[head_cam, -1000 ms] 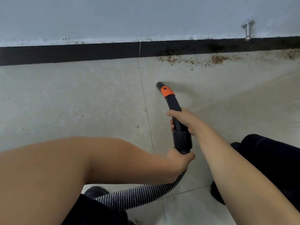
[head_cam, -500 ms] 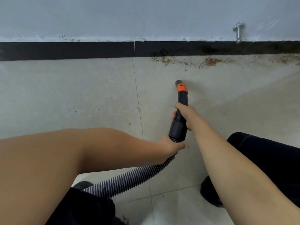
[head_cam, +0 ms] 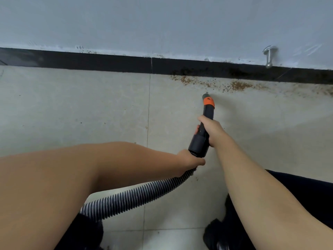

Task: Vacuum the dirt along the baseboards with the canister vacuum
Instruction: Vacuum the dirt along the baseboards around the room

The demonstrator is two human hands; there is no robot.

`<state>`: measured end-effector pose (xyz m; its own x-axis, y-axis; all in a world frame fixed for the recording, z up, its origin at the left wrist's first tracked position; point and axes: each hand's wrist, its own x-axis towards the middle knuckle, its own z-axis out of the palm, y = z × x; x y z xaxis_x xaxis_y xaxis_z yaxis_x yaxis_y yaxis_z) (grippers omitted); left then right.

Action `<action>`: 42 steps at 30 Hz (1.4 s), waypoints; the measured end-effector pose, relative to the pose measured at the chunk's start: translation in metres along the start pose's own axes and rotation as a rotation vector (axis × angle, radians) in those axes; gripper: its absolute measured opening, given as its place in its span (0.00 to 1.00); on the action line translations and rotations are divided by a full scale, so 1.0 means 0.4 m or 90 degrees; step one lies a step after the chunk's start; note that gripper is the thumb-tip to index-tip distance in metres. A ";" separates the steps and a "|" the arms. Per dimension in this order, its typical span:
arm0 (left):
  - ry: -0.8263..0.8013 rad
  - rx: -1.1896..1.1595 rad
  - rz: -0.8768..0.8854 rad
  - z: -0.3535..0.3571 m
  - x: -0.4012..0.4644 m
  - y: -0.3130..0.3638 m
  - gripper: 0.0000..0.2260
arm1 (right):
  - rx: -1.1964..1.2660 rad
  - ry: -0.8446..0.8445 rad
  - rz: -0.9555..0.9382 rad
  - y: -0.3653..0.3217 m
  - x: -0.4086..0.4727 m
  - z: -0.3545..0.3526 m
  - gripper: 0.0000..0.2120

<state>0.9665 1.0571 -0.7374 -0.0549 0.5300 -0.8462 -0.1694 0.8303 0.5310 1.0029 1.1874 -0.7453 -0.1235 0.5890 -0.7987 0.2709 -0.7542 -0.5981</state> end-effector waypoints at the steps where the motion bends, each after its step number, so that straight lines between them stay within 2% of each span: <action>1: 0.012 -0.025 -0.002 0.012 0.005 0.000 0.07 | -0.026 -0.023 0.002 -0.008 0.003 0.005 0.06; 6: 0.061 -0.099 -0.023 0.056 0.016 -0.025 0.07 | -0.149 -0.136 -0.006 -0.006 0.010 0.021 0.06; 11: 0.052 -0.033 -0.029 0.095 0.026 0.013 0.09 | -0.085 -0.044 -0.006 -0.013 0.035 -0.058 0.06; 14: 0.038 -0.042 -0.020 0.121 0.028 0.052 0.09 | -0.072 -0.007 -0.005 -0.038 0.042 -0.100 0.05; 23: 0.078 -0.126 0.009 0.103 0.072 0.023 0.10 | -0.140 -0.102 -0.018 -0.057 0.067 -0.029 0.06; 32: 0.029 -0.047 0.037 0.120 0.098 0.102 0.09 | -0.065 0.008 0.013 -0.115 0.094 -0.113 0.07; 37: 0.050 -0.132 0.044 0.141 0.095 0.126 0.07 | -0.141 -0.051 0.028 -0.155 0.099 -0.086 0.07; 42: 0.089 -0.192 0.031 0.139 0.082 0.074 0.06 | -0.241 -0.135 -0.019 -0.118 0.076 -0.022 0.06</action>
<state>1.0145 1.1089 -0.7470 -0.2002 0.5215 -0.8294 -0.4463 0.7051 0.5510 0.9945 1.2434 -0.7406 -0.3186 0.5067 -0.8011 0.5908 -0.5547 -0.5858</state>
